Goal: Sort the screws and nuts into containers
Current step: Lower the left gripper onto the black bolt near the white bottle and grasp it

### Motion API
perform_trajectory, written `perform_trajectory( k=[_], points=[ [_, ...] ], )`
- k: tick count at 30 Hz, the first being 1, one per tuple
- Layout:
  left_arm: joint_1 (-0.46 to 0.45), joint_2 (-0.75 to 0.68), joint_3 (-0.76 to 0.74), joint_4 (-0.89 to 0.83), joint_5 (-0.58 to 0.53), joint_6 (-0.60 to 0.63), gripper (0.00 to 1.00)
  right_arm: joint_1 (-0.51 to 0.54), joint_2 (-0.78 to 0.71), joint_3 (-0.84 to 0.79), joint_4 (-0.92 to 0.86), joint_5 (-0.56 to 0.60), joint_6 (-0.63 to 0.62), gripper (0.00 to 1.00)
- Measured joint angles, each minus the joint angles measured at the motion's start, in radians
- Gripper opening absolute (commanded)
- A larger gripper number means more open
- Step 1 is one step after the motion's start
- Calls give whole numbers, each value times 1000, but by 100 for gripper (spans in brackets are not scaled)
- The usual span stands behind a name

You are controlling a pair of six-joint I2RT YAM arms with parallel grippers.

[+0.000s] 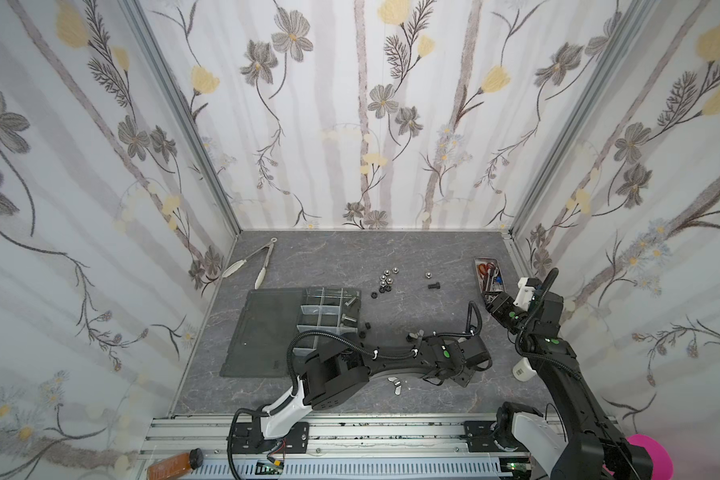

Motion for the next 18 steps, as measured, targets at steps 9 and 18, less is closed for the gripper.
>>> perform_trajectory(
  k=[9,18],
  points=[
    [-14,60,53,-12,8,0,57,-39,31,-15,49,-15,46,50],
    [-23,122,117,-30,-4,0,50,-51,35,-16,63,-34,60,50]
  ],
)
